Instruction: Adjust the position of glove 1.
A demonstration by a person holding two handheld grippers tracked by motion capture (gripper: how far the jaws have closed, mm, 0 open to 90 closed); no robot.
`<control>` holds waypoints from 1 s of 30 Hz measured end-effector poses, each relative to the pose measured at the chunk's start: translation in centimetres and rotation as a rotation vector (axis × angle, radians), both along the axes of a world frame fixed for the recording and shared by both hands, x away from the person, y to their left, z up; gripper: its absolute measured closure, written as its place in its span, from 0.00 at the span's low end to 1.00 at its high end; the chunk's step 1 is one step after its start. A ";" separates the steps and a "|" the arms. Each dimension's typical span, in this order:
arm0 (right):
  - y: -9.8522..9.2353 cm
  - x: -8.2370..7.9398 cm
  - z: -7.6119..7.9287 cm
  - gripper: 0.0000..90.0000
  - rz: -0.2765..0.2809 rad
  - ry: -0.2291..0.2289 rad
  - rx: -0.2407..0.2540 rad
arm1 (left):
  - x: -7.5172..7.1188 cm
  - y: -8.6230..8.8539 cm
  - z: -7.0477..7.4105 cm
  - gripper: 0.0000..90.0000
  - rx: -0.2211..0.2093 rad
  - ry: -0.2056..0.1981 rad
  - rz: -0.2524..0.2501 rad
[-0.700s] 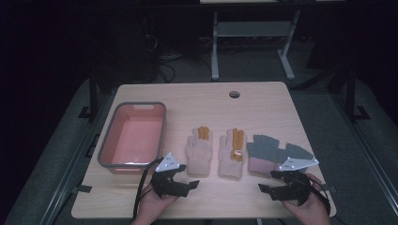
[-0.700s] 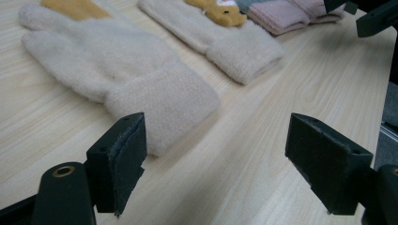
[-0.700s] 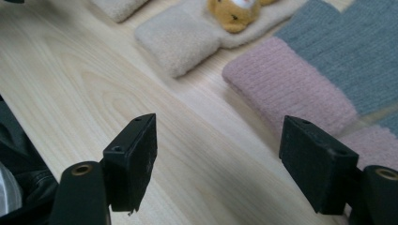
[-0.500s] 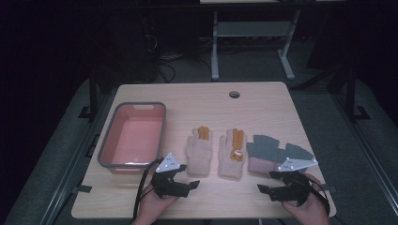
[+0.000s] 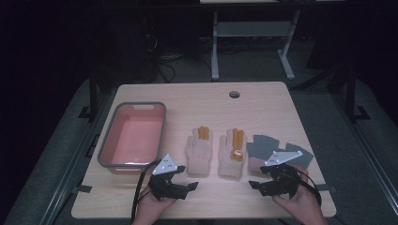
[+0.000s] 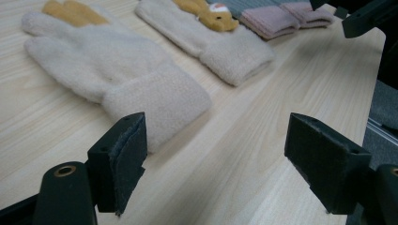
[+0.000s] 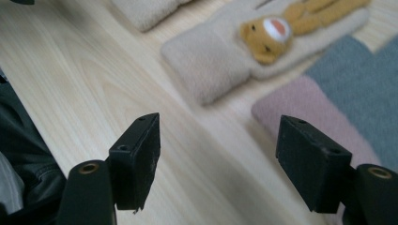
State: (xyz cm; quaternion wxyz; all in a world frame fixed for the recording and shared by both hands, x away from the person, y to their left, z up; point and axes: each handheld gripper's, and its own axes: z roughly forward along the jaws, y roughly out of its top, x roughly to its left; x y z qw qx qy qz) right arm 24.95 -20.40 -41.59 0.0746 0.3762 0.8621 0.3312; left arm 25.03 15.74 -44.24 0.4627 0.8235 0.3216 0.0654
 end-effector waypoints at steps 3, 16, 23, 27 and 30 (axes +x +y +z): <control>0.5 0.6 0.0 0.32 0.012 0.011 -0.013 | 0.1 0.1 0.1 0.24 0.000 0.000 0.005; 3.2 4.8 1.2 0.33 0.079 0.058 -0.096 | 0.0 0.1 0.2 0.24 -0.002 -0.020 0.004; 4.9 7.1 2.0 0.36 0.125 0.066 -0.133 | 0.0 0.2 0.1 0.24 -0.011 -0.021 0.005; 5.7 8.4 2.0 0.37 0.129 0.077 -0.143 | 0.0 0.0 0.1 0.24 -0.016 -0.017 0.007; 6.0 9.2 1.7 0.38 0.130 0.075 -0.158 | 0.0 0.1 0.1 0.24 -0.012 -0.017 0.006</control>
